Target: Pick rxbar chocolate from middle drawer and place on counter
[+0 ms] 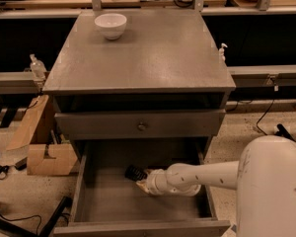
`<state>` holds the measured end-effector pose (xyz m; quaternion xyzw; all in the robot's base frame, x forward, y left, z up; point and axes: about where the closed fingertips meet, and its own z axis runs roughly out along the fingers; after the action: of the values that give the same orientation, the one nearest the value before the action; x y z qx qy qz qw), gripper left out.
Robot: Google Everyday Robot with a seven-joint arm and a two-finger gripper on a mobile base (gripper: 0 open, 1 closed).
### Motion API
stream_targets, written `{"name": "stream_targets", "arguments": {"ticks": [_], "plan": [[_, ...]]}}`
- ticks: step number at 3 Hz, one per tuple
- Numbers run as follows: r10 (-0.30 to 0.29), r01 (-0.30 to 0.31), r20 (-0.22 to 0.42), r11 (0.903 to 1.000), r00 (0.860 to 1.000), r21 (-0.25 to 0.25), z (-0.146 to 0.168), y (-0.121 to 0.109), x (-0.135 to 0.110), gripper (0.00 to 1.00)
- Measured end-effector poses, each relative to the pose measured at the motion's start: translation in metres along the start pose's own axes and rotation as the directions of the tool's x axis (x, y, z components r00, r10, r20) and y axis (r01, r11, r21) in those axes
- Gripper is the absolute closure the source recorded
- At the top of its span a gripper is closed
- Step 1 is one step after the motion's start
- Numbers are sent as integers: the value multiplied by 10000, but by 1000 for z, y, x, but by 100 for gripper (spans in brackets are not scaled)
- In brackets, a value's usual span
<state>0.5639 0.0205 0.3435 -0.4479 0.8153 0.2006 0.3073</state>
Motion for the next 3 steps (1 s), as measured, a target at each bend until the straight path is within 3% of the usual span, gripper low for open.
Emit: {"name": "stream_targets", "arguments": {"ticks": [2, 3], "plan": [[0, 0, 0, 10000, 10000, 0, 0, 0, 0, 100], [-1, 1, 0, 10000, 10000, -1, 0, 0, 0, 74]]}}
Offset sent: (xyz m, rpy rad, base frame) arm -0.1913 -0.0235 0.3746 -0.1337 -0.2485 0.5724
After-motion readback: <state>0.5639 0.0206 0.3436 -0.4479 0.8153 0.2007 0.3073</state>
